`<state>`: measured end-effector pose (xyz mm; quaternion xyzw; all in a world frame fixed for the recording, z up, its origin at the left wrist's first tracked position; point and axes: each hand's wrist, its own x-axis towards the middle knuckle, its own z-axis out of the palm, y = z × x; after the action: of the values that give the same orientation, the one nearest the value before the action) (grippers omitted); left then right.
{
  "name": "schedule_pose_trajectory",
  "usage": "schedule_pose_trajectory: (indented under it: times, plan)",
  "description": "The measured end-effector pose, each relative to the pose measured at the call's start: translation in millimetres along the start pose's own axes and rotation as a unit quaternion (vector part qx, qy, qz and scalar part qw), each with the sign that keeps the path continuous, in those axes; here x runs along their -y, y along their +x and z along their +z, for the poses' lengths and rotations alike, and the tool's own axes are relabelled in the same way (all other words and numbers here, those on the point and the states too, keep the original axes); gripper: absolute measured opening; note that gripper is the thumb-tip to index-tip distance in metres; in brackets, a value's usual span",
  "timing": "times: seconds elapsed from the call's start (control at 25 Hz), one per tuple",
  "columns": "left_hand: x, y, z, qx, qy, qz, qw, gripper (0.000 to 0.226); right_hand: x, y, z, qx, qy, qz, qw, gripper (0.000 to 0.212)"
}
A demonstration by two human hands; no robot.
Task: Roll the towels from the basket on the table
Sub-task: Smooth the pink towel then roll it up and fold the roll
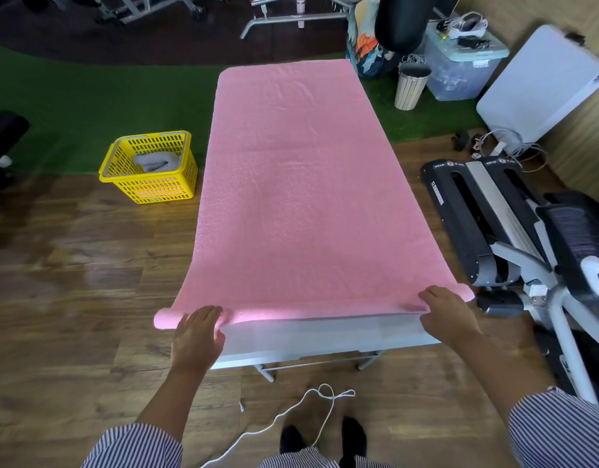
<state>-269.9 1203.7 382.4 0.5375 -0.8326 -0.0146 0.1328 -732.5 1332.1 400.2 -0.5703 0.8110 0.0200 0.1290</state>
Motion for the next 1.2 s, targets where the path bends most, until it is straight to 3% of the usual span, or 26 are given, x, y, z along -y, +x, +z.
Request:
schedule_pose_trajectory:
  times: [0.08, 0.2, 0.36, 0.44, 0.56, 0.92, 1.08, 1.2]
  plan:
    - [-3, 0, 1, 0.008, 0.024, -0.019, 1.0, 0.051, -1, 0, 2, 0.007, -0.003, -0.001, 1.0, 0.034]
    - [-10, 0, -3, -0.006, 0.054, -0.036, 0.998, 0.048, 7, 0, -7, 0.012, -0.018, 0.001, 1.0, 0.017]
    - [-3, -1, -4, -0.02, 0.082, -0.005, 0.996, 0.027, 16, -3, -19, 0.075, -0.078, -0.005, 0.994, 0.01]
    - [1, 2, -4, -0.026, 0.077, 0.002, 0.997, 0.031, 13, -3, -16, 0.025, -0.046, -0.01, 0.999, 0.002]
    - [-2, 6, -3, -0.036, 0.061, -0.017, 0.997, 0.046, 7, -1, -9, -0.045, -0.006, -0.012, 0.999, 0.026]
    - [-7, 6, 3, 0.014, 0.033, -0.044, 0.998, 0.05, 12, 1, -1, -0.008, 0.0, -0.012, 1.0, 0.018]
    - [-3, 0, -3, 0.017, 0.063, -0.017, 0.998, 0.017, 15, -1, -9, 0.014, -0.05, -0.014, 0.999, 0.008]
    - [5, 2, -6, 0.018, 0.066, 0.02, 0.997, 0.027, 13, 1, -14, 0.016, -0.055, -0.011, 0.998, 0.007]
